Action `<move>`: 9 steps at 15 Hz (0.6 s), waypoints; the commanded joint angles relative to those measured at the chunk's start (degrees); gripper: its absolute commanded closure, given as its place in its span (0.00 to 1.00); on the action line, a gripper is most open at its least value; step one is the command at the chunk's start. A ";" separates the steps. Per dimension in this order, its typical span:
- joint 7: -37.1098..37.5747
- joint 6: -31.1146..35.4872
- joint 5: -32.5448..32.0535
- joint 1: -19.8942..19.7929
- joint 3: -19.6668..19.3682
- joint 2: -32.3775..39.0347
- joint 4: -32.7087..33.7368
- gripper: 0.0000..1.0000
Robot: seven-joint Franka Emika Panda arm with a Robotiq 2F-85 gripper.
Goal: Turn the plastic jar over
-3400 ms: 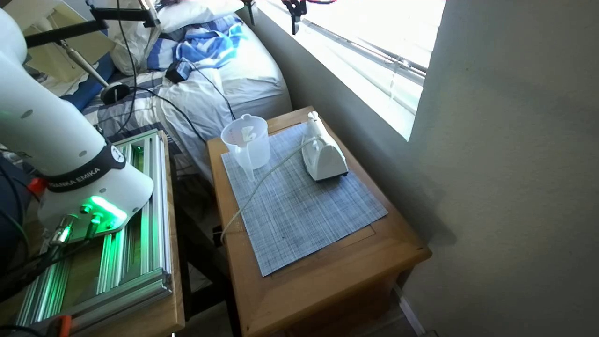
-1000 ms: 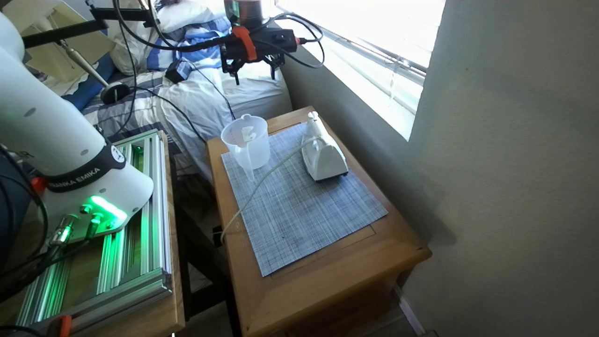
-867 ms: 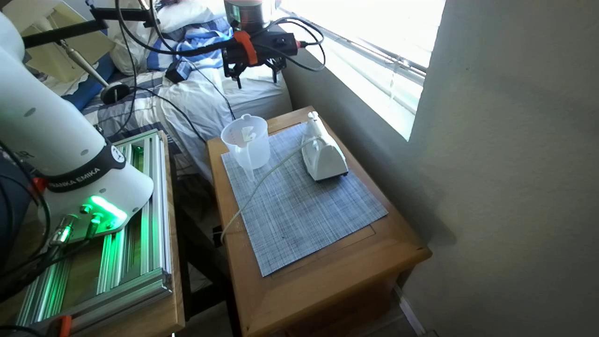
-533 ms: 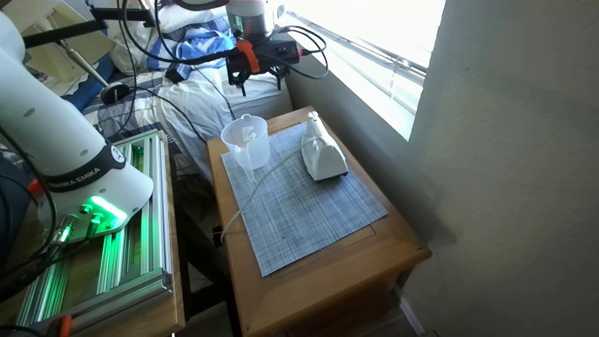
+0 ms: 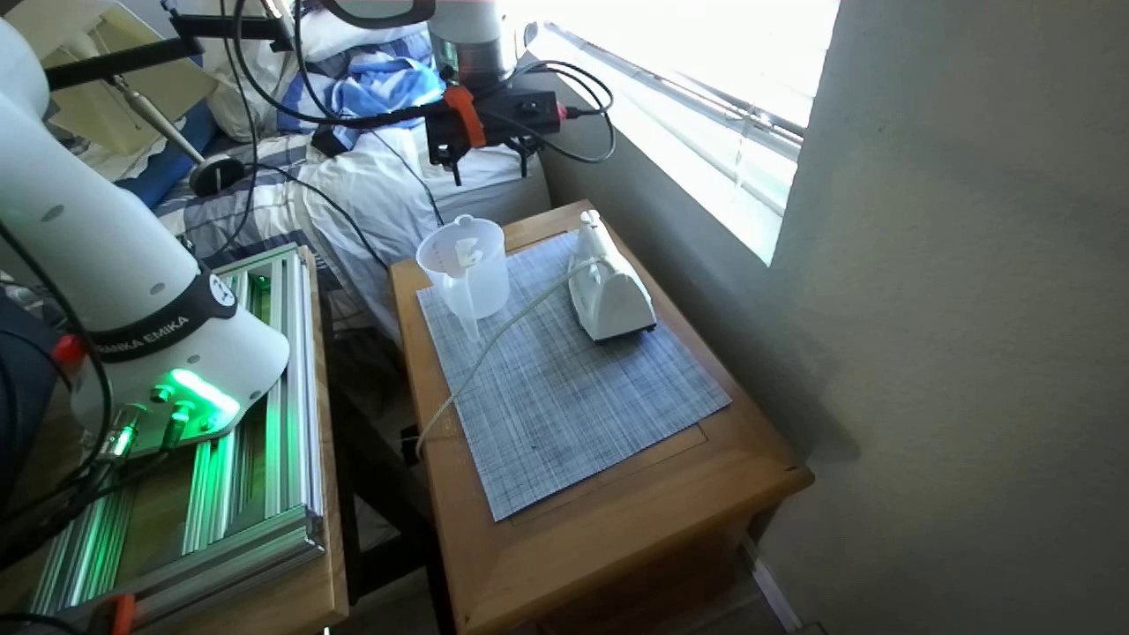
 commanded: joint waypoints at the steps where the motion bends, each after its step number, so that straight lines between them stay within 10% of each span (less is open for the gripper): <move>1: 0.14 -0.12 -0.12 -1.43 1.40 -0.06 0.03 0.00; 9: 18.04 10.21 -16.28 2.28 7.84 6.23 -3.26 0.00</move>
